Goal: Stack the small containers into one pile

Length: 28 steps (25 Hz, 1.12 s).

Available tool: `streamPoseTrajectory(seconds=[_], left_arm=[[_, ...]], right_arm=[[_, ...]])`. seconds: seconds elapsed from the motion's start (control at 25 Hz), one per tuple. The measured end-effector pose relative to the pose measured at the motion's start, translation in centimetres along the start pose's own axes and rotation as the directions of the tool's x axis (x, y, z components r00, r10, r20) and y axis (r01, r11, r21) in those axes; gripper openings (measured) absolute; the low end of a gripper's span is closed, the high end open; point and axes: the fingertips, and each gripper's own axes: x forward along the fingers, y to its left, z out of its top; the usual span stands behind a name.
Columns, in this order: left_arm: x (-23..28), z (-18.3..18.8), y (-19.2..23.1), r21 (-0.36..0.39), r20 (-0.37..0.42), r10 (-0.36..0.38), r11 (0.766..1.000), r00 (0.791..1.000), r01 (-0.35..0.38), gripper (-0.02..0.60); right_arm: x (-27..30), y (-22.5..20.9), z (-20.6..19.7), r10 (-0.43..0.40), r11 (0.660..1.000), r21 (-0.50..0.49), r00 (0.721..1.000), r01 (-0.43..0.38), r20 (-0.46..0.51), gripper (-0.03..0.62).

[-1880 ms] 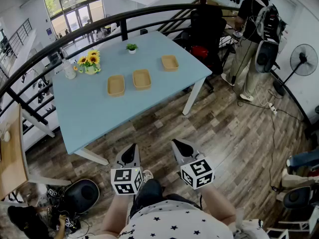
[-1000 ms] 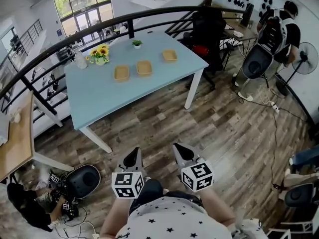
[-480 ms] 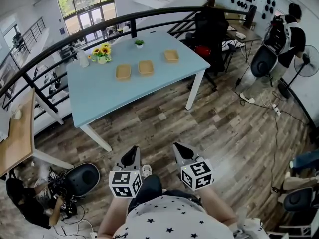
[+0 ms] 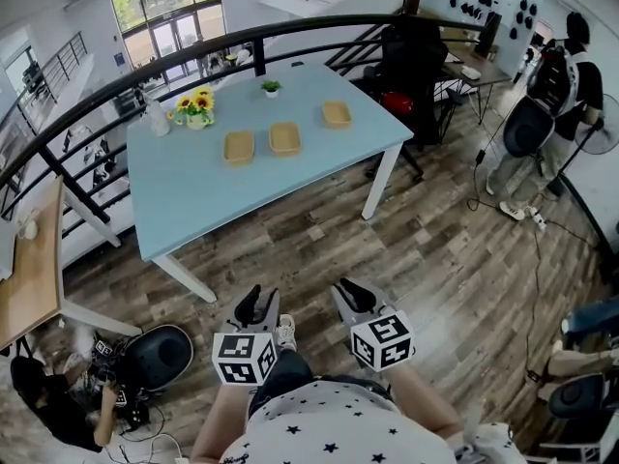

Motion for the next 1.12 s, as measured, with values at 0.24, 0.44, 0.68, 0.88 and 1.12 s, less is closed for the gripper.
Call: streamPoseTrajectory(seconds=[0.24,0.44,0.68,0.88,1.12], left_arm=[[4.6,1.9,3.8,-0.014,0.002,0.016,1.0,1.0,-0.016,0.192],[9.0,4.6,6.8,-0.006,0.008,0.004,1.0,1.0,-0.004,0.21],[13.9,8.5,10.3,0.023,0.008,-0.01,1.0,1.0,0.01,0.232],[17.3,10.9,13.4,0.026,-0.005,-0.022,0.999,1.0,0.022,0.245],[21.1,12.3,17.6,0.027,-0.038,-0.023,0.999,0.999,0.024,0.247]], right_arm=[[5.7,-1.8,1.8,0.017,1.0,0.0,1.0,-0.017,-0.014,0.137],[10.8,-3.3,4.5,0.022,1.0,-0.003,1.0,-0.022,-0.014,0.17],[16.3,-5.7,8.3,-0.023,1.0,0.007,1.0,0.023,0.004,0.18],[20.5,-7.2,10.8,-0.05,0.999,0.007,0.999,0.05,0.005,0.203],[25.9,-8.5,12.6,-0.061,0.998,0.022,0.998,0.061,0.004,0.216]])
